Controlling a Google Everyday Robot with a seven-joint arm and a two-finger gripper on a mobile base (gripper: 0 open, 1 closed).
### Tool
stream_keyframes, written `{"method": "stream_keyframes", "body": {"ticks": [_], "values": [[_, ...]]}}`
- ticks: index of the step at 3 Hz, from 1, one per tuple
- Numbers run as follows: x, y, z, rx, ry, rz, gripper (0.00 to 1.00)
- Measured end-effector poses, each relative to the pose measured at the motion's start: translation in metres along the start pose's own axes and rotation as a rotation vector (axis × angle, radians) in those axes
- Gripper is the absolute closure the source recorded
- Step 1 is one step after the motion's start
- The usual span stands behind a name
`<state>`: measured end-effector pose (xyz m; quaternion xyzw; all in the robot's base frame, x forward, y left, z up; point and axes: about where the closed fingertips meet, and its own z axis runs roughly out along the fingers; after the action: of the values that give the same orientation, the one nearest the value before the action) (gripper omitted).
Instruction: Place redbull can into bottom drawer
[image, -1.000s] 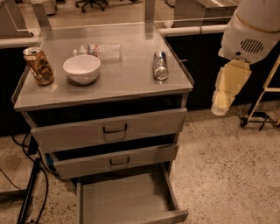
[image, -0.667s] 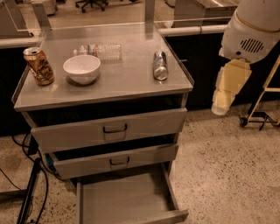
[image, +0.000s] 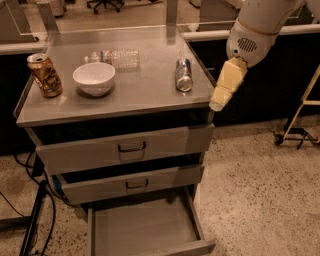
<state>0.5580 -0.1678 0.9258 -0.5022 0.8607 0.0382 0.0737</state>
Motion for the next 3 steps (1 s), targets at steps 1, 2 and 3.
{"method": "stream_keyframes", "body": {"ticks": [1, 2, 3], "values": [[-0.018, -0.033, 0.015, -0.009, -0.009, 0.084, 0.0], [-0.025, -0.044, 0.016, 0.021, -0.041, 0.09, 0.0], [-0.03, -0.05, 0.019, -0.01, -0.078, 0.137, 0.0]]}}
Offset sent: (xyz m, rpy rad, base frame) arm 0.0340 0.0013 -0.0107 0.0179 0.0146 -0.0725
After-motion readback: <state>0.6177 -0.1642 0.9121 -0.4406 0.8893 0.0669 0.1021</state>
